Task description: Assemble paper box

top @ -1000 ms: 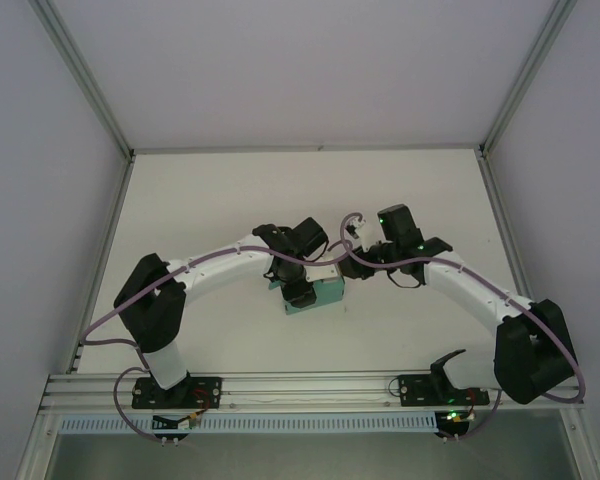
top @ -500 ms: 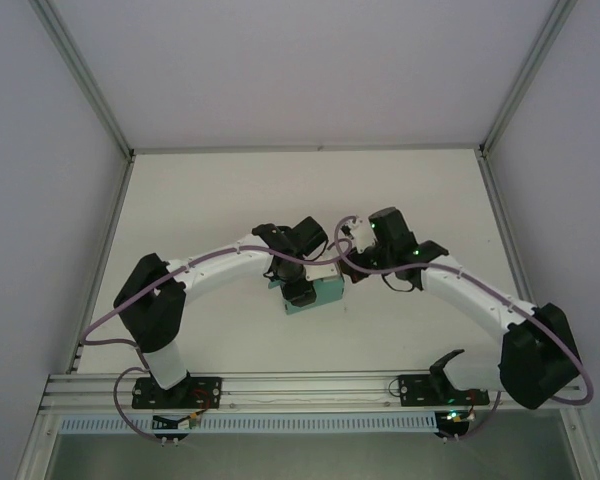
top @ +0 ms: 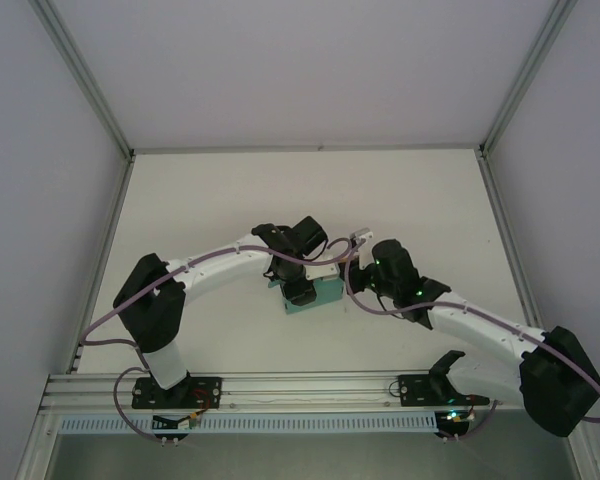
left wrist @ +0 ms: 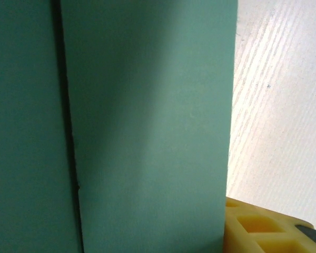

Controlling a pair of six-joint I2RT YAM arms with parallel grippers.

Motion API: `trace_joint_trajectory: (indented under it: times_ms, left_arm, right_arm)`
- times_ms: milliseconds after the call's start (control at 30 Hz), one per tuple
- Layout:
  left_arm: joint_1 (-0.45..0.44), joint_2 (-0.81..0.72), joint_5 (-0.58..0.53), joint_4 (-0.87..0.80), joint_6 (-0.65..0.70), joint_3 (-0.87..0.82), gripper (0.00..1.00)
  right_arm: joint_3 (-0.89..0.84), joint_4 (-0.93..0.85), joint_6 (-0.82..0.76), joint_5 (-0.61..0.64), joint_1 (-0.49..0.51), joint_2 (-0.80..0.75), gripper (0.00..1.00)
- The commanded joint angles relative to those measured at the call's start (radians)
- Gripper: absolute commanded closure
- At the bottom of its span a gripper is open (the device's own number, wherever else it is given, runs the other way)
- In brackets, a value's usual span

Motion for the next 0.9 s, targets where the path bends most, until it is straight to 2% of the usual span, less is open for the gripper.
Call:
trace_joint_trajectory:
  times_ms: [0, 100, 233, 400, 467, 500, 533, 600, 700, 867]
  left_arm:
    - [0.007, -0.023, -0.011, 0.031, -0.017, -0.024, 0.51]
    - [0.009, -0.024, -0.027, 0.034, -0.024, -0.025, 0.51]
    - [0.01, -0.03, -0.046, 0.037, -0.034, -0.026, 0.5]
    - [0.01, -0.05, -0.047, 0.037, -0.057, -0.021, 0.41]
    - [0.01, -0.061, -0.051, 0.042, -0.072, -0.019, 0.32]
    - [0.01, -0.07, -0.054, 0.05, -0.082, -0.019, 0.25]
    - [0.01, -0.083, -0.059, 0.062, -0.095, -0.025, 0.13]
    - [0.01, -0.111, -0.065, 0.079, -0.118, -0.036, 0.0]
    - [0.011, -0.174, -0.097, 0.104, -0.186, -0.057, 0.0]
    - [0.01, -0.335, -0.285, 0.122, -0.4, -0.129, 0.0]
  right_arm:
    - [-0.084, -0.018, 0.037, 0.055, 0.033, 0.02, 1.0]
    - [-0.138, 0.061, 0.021, 0.113, 0.067, 0.036, 1.0]
    - [-0.196, 0.149, 0.016, 0.103, 0.086, 0.031, 1.0]
    - [-0.245, 0.18, 0.0, 0.11, 0.101, -0.006, 1.0]
    - [-0.248, 0.169, -0.004, 0.113, 0.102, -0.01, 1.0]
    - [-0.252, 0.18, -0.005, 0.11, 0.104, -0.008, 1.0]
    - [-0.257, 0.193, -0.003, 0.113, 0.107, -0.006, 1.0]
    - [-0.257, 0.204, 0.001, 0.119, 0.109, 0.002, 1.0]
    - [-0.241, 0.192, 0.0, 0.136, 0.116, 0.009, 1.0]
    - [-0.226, 0.168, 0.005, 0.166, 0.128, -0.012, 1.0]
